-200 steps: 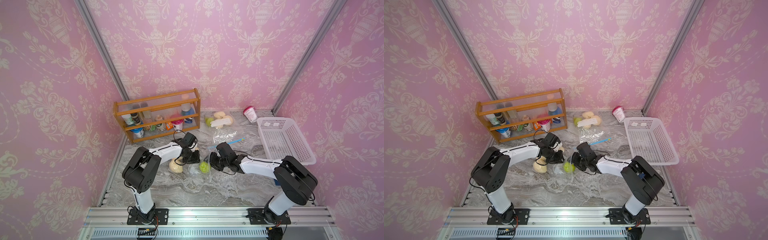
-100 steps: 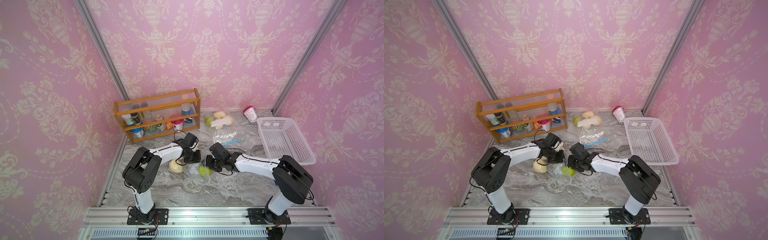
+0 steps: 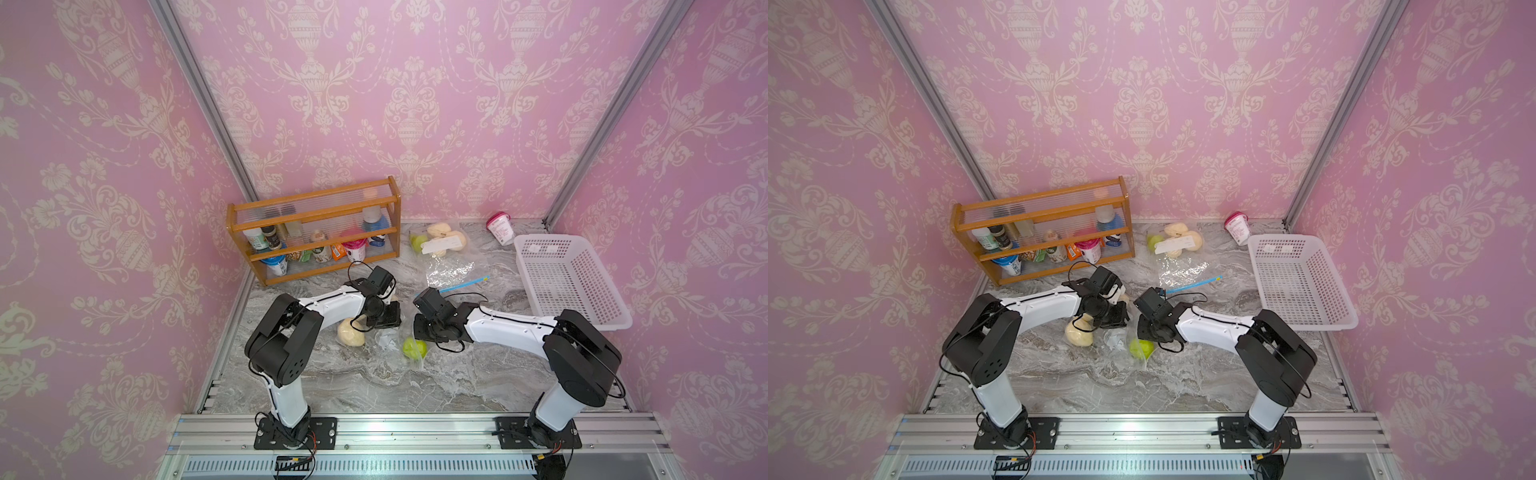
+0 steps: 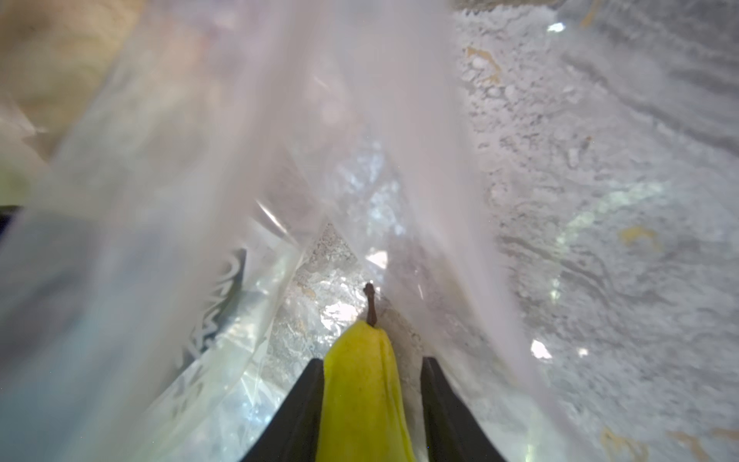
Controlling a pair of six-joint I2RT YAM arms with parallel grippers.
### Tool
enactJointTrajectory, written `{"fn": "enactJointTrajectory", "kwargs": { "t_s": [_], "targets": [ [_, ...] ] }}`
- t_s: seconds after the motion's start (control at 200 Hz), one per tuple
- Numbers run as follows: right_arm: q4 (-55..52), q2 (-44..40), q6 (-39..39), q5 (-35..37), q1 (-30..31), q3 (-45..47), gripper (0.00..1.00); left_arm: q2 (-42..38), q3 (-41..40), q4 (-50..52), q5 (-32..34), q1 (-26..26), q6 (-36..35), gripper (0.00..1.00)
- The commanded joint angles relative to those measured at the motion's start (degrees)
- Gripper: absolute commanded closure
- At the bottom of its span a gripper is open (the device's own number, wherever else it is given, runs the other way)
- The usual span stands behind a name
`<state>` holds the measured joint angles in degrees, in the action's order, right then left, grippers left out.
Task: Open the zip-top bag and take out the pear
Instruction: Pick up the pear from the zipper food storage bag.
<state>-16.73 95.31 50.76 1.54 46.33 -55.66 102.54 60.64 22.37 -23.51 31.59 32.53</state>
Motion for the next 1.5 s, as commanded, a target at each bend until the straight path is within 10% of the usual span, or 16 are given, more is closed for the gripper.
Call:
{"fn": "enactJointTrajectory", "kwargs": {
  "t_s": [0.0,0.495,0.831,1.291,1.496],
  "targets": [
    [-1.55,-3.79,-2.16,0.64,-0.13,-0.21,0.64,1.15,0.87,2.22,1.68,-0.90,-1.46,0.75],
    [7.65,-3.26,4.79,-10.59,-3.65,3.10,0.49,-7.41,4.89,15.46,0.76,-1.81,-4.11,0.63],
    [7.74,-0.35,6.46,-7.41,-3.76,2.46,0.70,-6.75,1.00,11.47,-1.44,-1.54,-1.51,0.68],
    [3.76,7.20,10.15,-3.22,-0.87,-3.21,0.55,-4.30,-1.00,9.30,-4.20,-1.88,-4.12,0.67],
    [-4.29,10.25,7.74,2.25,1.28,-7.49,0.72,-4.11,-2.23,7.64,-5.29,-2.18,-4.38,0.67]
  ]
}}
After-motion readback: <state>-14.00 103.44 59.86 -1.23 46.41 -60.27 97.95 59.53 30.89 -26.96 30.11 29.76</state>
